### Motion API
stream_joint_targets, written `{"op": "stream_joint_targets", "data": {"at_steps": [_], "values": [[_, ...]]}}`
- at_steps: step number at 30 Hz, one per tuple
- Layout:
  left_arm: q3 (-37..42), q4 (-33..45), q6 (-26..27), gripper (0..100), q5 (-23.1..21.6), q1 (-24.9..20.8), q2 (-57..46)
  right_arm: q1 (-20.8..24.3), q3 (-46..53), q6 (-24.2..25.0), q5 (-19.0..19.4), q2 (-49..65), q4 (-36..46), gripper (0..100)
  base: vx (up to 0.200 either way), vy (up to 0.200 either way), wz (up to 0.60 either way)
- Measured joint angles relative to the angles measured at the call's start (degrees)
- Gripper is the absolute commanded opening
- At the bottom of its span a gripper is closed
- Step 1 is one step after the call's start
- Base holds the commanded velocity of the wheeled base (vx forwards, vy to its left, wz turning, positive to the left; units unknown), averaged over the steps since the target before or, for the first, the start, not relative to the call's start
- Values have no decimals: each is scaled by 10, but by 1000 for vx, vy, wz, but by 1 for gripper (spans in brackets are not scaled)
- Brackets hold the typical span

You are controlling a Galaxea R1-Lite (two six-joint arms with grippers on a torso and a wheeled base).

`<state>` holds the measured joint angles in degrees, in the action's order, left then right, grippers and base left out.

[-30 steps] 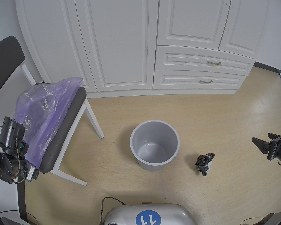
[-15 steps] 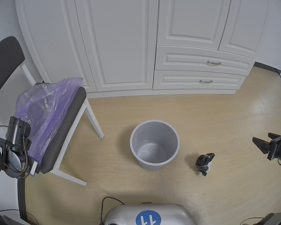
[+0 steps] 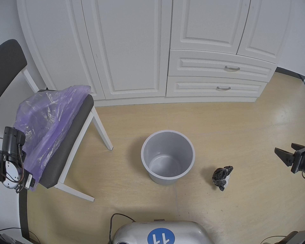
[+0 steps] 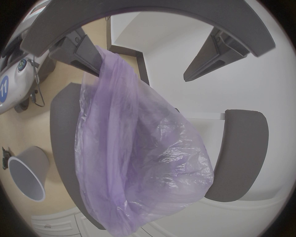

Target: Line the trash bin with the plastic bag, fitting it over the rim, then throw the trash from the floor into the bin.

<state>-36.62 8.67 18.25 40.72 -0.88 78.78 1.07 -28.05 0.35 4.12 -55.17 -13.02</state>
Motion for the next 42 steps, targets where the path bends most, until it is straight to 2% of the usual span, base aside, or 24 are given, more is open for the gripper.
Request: {"op": "stream_joint_targets", "data": {"at_steps": [10, 11, 21, 30, 42], "values": [[7, -80, 1, 100, -1, 29, 43, -5, 1, 1, 11, 0, 0, 100, 0, 0, 0], [7, -82, 2, 0, -1, 32, 45, -6, 1, 1, 11, 0, 0, 100, 0, 0, 0], [7, -95, 15, 0, -1, 56, 62, -6, 4, 0, 12, 2, -1, 100, 0, 0, 0], [16, -99, 15, 0, -6, 58, 22, -5, 11, -10, 23, 3, -1, 100, 0, 0, 0], [36, -122, 15, 0, -106, 49, -64, -6, 10, -13, 22, 15, -2, 100, 0, 0, 0]]}}
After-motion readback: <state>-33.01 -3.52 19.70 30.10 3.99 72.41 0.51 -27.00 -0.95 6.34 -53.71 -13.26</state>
